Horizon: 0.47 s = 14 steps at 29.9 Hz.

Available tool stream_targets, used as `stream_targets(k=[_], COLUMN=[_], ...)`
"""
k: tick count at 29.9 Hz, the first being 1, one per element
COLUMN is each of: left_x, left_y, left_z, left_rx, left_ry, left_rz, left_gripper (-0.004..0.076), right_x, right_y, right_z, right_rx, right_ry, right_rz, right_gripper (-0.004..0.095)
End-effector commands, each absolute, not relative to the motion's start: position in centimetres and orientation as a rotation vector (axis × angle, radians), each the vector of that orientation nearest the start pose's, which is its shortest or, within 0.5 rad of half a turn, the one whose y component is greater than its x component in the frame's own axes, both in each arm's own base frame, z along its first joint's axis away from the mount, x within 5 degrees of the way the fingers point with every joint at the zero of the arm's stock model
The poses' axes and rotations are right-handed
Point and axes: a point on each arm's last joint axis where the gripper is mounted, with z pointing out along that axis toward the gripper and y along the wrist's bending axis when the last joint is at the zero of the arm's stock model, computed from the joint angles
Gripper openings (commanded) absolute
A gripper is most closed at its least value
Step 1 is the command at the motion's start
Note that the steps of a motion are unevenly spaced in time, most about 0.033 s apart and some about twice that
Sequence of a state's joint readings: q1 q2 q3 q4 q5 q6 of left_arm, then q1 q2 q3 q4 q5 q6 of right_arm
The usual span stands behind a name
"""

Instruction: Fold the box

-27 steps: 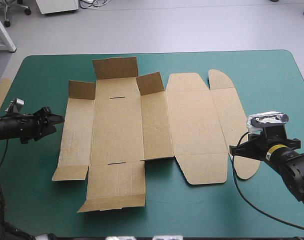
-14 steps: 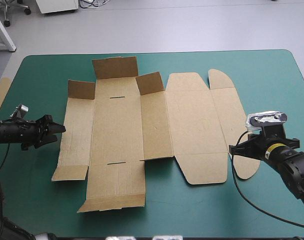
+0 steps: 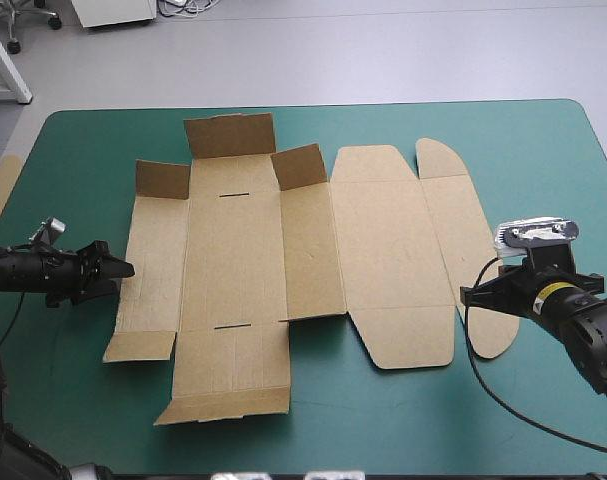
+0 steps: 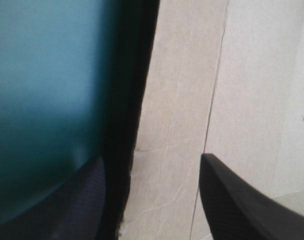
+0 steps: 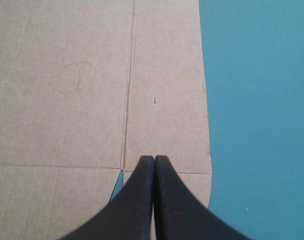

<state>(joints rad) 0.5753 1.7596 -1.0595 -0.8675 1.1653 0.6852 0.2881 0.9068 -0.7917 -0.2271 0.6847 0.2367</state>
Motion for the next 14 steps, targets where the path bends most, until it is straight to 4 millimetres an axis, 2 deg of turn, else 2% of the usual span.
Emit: stream_targets(k=[1, 9, 14], left_x=[29.6, 30.0, 30.4], left_y=[10.9, 10.7, 10.6], left_z=[22.0, 20.4, 20.3], left_rx=[-0.383, -0.334, -0.327], left_ry=[2.541, 2.526, 2.471], left_rz=[-1.094, -1.228, -1.292], left_gripper=[0.0412, 0.0412, 0.0412], right_x=[17.5, 17.4, 17.4], right_y=[3.9, 3.8, 3.8], right_z=[34.4, 34.4, 34.4], right_rx=[-0.197, -0.197, -0.197], right_ry=[2.157, 2.159, 2.159], right_rz=[0.030, 0.029, 0.029], right_gripper=[-0.0019, -0.0019, -0.0019])
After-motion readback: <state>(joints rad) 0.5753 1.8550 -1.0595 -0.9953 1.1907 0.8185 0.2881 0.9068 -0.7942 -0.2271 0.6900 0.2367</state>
